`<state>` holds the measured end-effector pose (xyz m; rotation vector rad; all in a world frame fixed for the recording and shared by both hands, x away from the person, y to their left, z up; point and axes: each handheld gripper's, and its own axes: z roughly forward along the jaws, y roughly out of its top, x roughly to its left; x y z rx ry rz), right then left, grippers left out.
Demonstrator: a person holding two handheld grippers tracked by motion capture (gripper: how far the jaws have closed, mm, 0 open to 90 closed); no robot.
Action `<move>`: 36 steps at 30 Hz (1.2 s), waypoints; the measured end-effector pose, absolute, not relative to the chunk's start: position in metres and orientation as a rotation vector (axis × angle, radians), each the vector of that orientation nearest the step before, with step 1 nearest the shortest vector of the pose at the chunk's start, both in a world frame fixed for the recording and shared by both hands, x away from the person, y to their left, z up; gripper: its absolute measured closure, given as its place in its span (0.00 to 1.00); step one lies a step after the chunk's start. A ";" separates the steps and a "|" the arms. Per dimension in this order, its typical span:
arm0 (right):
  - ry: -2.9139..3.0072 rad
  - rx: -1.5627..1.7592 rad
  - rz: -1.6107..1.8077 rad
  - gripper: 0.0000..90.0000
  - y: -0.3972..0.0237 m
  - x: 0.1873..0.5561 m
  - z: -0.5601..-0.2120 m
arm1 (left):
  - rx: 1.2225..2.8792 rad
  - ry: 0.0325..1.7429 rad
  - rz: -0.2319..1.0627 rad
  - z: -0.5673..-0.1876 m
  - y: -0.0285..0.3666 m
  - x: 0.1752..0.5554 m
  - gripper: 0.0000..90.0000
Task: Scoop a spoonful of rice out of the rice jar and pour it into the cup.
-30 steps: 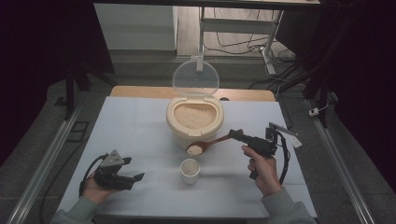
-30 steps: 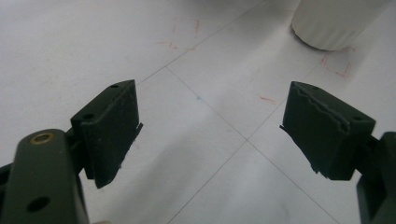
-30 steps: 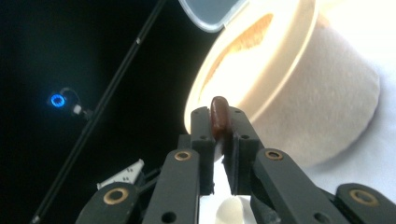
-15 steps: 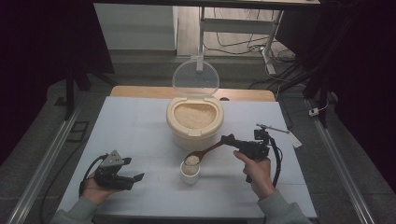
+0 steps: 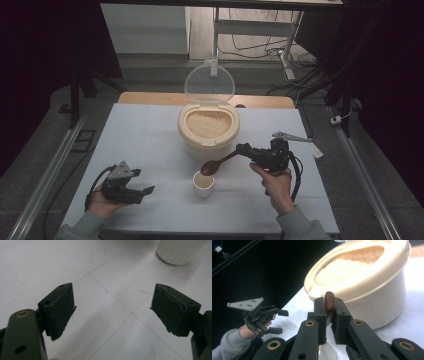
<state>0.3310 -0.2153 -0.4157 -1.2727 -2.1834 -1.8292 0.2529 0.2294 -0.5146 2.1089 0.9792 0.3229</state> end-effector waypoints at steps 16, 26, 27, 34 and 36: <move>-2.202 -1.118 -1.972 0.92 -0.229 0.326 -0.409 | 2.111 0.984 0.325 -0.515 0.229 0.254 0.20; -2.211 -1.092 -2.006 0.92 -0.246 0.326 -0.400 | 2.108 0.983 0.328 -0.515 0.229 0.253 0.21; -2.212 -1.099 -2.001 0.92 -0.248 0.326 -0.400 | 2.107 0.983 0.328 -0.515 0.229 0.253 0.20; -2.287 -1.098 -1.949 0.92 -0.258 0.326 -0.392 | 2.107 0.981 0.328 -0.515 0.229 0.253 0.21; -2.306 -1.091 -1.940 0.92 -0.260 0.326 -0.388 | 2.110 0.979 0.328 -0.515 0.229 0.253 0.21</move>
